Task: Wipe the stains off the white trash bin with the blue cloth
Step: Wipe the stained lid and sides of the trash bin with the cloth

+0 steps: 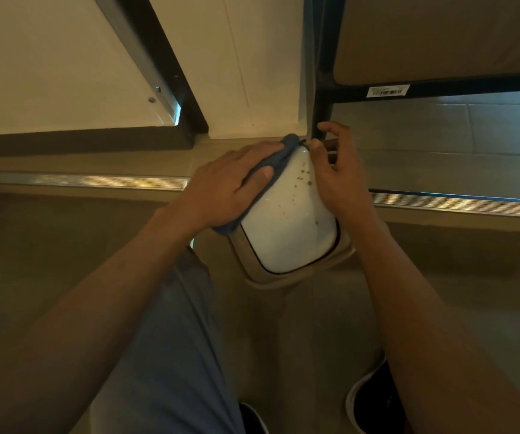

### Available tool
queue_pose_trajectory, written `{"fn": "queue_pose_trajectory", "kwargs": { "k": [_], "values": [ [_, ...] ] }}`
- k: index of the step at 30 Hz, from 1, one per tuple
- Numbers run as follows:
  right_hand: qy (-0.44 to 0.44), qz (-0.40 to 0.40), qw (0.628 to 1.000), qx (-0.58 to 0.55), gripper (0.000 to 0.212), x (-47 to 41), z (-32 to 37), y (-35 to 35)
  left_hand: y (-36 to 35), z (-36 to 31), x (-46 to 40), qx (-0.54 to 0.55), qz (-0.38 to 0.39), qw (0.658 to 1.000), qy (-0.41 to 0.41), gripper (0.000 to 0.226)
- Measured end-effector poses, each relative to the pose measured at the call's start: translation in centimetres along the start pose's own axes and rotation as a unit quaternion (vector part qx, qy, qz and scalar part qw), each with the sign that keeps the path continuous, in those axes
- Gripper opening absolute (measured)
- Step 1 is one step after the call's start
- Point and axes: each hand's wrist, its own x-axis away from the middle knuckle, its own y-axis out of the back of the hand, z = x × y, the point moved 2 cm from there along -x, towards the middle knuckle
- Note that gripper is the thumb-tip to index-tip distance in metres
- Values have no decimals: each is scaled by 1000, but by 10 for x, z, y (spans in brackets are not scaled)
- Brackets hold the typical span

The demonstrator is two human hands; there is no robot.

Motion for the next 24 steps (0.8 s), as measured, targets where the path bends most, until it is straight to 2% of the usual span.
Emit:
{"fn": "queue_pose_trajectory", "kwargs": {
  "k": [5, 7, 9, 12, 14, 17, 20, 24],
  "values": [
    [6, 6, 1000, 6, 31, 1, -2, 0, -6, -21, -42, -55, 14, 991, 118, 46],
    [12, -1, 1000, 6, 29, 1, -2, 2, -13, -38, -44, -99, -11, 990, 102, 46],
    [17, -7, 1000, 8, 30, 1, -2, 2, -18, -44, -30, -125, -25, 991, 49, 50],
    [12, -8, 1000, 15, 33, 1, -2, 0, -11, -25, -8, -102, -21, 994, -16, 56],
    [8, -8, 1000, 18, 33, 1, -2, -1, -5, -10, -1, -59, 0, 998, -10, 55],
    [2, -6, 1000, 19, 31, 0, -3, -1, 0, 1, -14, 12, 19, 997, 67, 49],
    [-5, -8, 1000, 14, 29, 0, -4, -1, -5, -11, -40, -19, 27, 990, 136, 46],
    [-2, -10, 1000, 3, 28, 1, -3, 1, -17, -38, -32, -110, -16, 992, 62, 52]
  ]
}}
